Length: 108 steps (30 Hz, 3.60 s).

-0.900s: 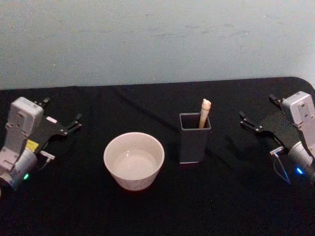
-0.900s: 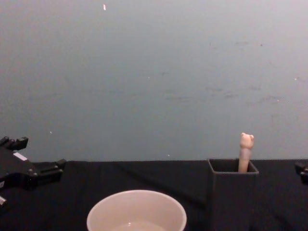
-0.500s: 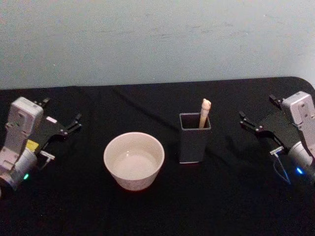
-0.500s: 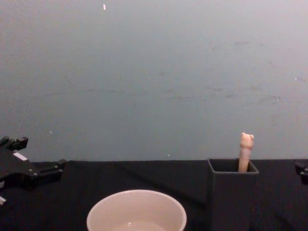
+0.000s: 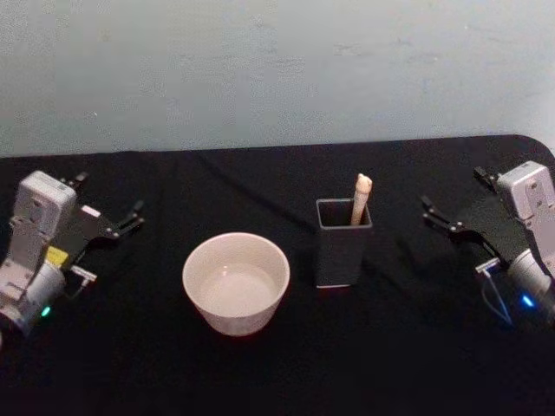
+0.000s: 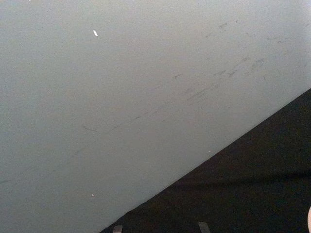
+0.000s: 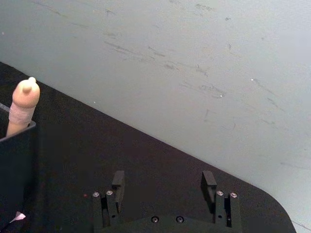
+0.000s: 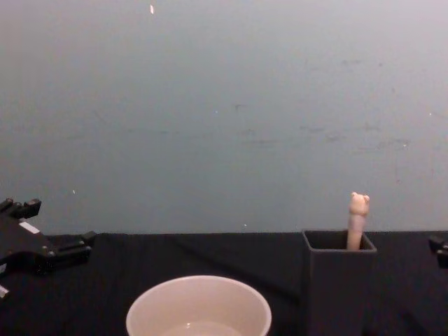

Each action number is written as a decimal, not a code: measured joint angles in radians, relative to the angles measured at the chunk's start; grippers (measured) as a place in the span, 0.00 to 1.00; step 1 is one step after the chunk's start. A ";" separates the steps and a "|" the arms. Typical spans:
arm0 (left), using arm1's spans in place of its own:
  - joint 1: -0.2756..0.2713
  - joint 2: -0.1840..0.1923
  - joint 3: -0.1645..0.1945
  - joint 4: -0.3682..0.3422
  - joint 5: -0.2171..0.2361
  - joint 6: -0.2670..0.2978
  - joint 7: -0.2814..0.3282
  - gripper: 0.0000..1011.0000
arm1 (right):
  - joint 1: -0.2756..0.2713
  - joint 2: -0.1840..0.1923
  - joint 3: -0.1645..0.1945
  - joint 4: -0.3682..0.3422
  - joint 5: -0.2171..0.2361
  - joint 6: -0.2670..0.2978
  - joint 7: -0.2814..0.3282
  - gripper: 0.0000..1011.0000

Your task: Pick up the stirring spoon with one hand, stir inside the cup, then place it back in its original position.

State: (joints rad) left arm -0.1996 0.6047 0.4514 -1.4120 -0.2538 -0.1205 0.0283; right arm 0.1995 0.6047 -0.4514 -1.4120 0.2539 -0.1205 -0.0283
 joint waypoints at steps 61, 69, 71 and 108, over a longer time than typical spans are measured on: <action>0.000 0.000 0.000 0.000 0.000 0.000 0.000 0.99 | -0.095 0.013 0.095 -0.175 0.251 0.054 0.255 0.99; 0.000 0.000 0.000 0.000 0.000 0.000 0.000 0.99 | -0.072 -0.023 0.085 -0.167 0.301 0.098 0.349 0.99; 0.000 0.000 0.000 0.000 0.000 0.000 0.000 0.99 | -0.053 -0.041 0.077 -0.145 0.300 0.104 0.361 0.99; 0.000 0.000 0.000 0.000 0.000 0.000 0.000 0.99 | 0.053 -0.160 0.050 -0.016 0.232 0.127 0.373 0.83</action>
State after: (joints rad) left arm -0.1996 0.6047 0.4514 -1.4120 -0.2539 -0.1206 0.0283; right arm 0.2527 0.4450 -0.4017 -1.4275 0.4859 0.0064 0.3442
